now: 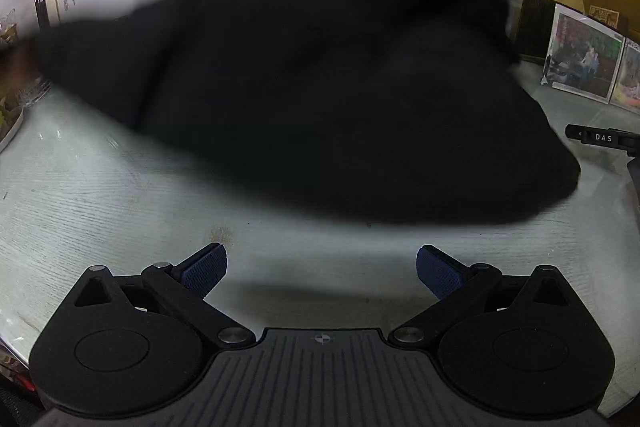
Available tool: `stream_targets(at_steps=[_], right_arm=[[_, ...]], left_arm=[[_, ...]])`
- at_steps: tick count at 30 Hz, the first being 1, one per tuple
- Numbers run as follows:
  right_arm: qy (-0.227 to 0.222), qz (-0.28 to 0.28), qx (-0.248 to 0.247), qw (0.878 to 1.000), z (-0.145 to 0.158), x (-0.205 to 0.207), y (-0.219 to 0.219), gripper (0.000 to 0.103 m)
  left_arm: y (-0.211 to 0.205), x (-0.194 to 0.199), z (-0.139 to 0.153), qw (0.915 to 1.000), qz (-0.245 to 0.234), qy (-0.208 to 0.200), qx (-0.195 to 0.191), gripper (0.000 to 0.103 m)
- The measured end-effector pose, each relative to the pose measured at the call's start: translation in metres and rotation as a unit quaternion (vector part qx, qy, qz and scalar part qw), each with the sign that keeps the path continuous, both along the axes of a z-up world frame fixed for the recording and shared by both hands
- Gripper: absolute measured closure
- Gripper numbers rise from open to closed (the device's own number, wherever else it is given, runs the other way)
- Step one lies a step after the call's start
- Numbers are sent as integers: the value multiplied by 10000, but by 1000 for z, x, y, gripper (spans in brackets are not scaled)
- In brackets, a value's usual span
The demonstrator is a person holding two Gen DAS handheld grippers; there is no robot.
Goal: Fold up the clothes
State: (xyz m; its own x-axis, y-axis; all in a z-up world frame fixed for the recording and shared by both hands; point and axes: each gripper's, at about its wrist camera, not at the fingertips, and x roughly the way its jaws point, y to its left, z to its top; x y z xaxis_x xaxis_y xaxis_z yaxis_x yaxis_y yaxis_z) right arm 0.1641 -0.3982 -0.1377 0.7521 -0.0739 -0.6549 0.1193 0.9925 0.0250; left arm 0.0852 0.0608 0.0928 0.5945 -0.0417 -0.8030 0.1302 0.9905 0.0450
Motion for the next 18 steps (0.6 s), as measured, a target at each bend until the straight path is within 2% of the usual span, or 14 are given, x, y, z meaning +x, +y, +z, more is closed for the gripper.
stream_targets(at_steps=[12,18], right_arm=[[0,0,0,10000,-4,-2,2,0],[0,0,0,10000,-4,-2,3,0]], left_arm=[[17,10,7,9996,210,144,-81,0],[12,8,8,9997,119,183,-67,0]])
